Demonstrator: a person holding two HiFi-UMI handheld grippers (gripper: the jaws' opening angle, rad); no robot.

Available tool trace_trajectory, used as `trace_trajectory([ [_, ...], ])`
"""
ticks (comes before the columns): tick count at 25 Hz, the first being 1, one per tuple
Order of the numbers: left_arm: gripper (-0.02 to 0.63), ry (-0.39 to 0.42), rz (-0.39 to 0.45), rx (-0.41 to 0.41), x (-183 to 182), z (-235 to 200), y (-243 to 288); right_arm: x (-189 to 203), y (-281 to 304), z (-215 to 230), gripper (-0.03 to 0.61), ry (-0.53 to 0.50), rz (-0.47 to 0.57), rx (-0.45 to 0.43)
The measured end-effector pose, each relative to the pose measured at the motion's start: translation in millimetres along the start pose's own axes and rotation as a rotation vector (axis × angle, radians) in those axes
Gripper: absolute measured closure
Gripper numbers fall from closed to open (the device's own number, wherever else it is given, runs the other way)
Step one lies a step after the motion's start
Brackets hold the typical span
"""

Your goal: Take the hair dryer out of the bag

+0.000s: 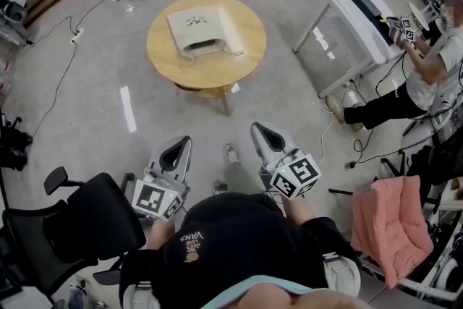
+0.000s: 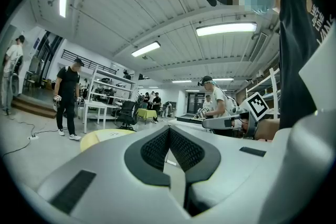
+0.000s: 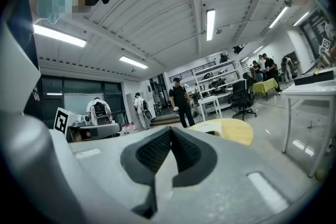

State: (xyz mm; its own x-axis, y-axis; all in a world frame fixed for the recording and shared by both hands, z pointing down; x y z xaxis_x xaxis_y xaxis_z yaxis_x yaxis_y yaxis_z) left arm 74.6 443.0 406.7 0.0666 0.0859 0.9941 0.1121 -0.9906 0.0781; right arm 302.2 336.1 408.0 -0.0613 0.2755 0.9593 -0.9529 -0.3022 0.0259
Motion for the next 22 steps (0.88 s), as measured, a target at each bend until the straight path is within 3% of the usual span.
trace_trajectory([
  [13,0.604,0.010,0.005,-0.061,-13.6,-31.8,95.4,-27.6,63.2,95.2,0.580,0.006,-0.033,-0.068],
  [22,0.604,0.006,0.009,-0.146,-21.0,-50.9,166.1,-48.3,109.9,171.5,0.580,0.011,-0.065,-0.145],
])
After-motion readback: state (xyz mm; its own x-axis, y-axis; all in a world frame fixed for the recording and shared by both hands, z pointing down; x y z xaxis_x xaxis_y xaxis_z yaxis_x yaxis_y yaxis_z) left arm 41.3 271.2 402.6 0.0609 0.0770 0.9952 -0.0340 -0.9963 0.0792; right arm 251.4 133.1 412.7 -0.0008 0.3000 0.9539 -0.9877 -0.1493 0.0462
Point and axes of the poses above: the fingertips, and each gripper's own axes: y forward along the fingers, z to its right, x out of its underside, the point moved 7 cm from there along -y, backward along the fingers, and after that the axes turned 15 degrees about -x, right-handed, at the moved point
